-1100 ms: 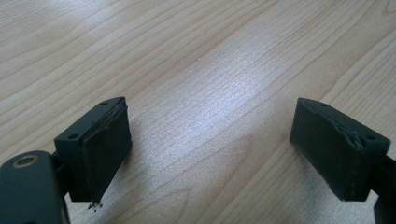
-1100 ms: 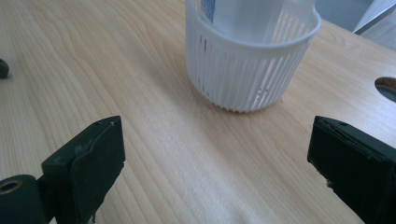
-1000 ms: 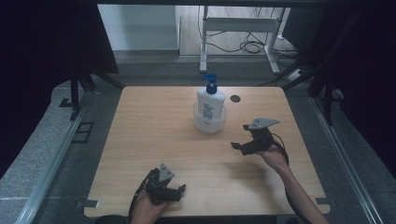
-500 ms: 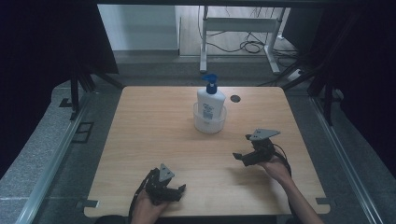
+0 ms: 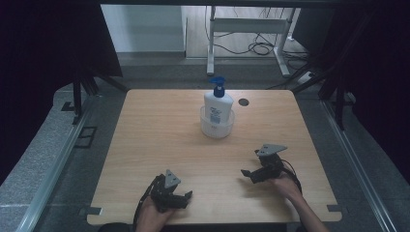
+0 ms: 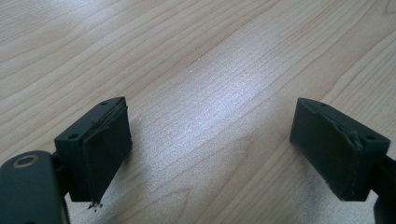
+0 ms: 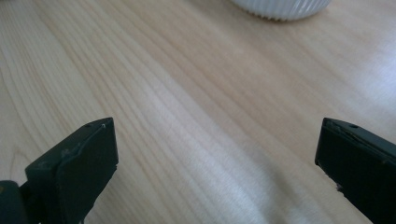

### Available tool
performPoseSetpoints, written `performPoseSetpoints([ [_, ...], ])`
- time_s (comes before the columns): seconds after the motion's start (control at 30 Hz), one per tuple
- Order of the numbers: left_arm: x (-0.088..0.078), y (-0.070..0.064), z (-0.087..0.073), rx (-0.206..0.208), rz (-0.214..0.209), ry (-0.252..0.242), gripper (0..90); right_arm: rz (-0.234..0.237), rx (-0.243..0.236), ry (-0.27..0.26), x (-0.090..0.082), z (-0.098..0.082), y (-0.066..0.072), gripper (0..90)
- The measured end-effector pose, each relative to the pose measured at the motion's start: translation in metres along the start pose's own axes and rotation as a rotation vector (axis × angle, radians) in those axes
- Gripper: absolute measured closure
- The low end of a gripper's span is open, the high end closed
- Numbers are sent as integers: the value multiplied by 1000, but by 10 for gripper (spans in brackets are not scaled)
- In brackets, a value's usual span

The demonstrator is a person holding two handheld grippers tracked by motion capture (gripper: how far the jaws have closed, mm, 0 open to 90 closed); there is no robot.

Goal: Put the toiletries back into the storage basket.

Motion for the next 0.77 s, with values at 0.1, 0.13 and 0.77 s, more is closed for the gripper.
performPoseSetpoints([
  [0.1, 0, 0, 0, 0, 0, 0, 120, 7, 4, 7, 3, -4, 4, 0],
  [0.13, 0, 0, 0, 0, 0, 0, 120, 10, 4, 11, 4, -5, 6, 0],
  [0.77, 1, -1, 0, 0, 1, 0, 119, 42, -15, 73, 14, -13, 16, 0],
])
Point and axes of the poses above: each handheld gripper's, and its own axes: x roughly forward along the jaws, z roughly out of its top, y roughly to its left, the point moved 6 cm from there along x, roughly forward along the jaws, and after that the axes turned 14 degrees about -x, right-handed, at the moved point
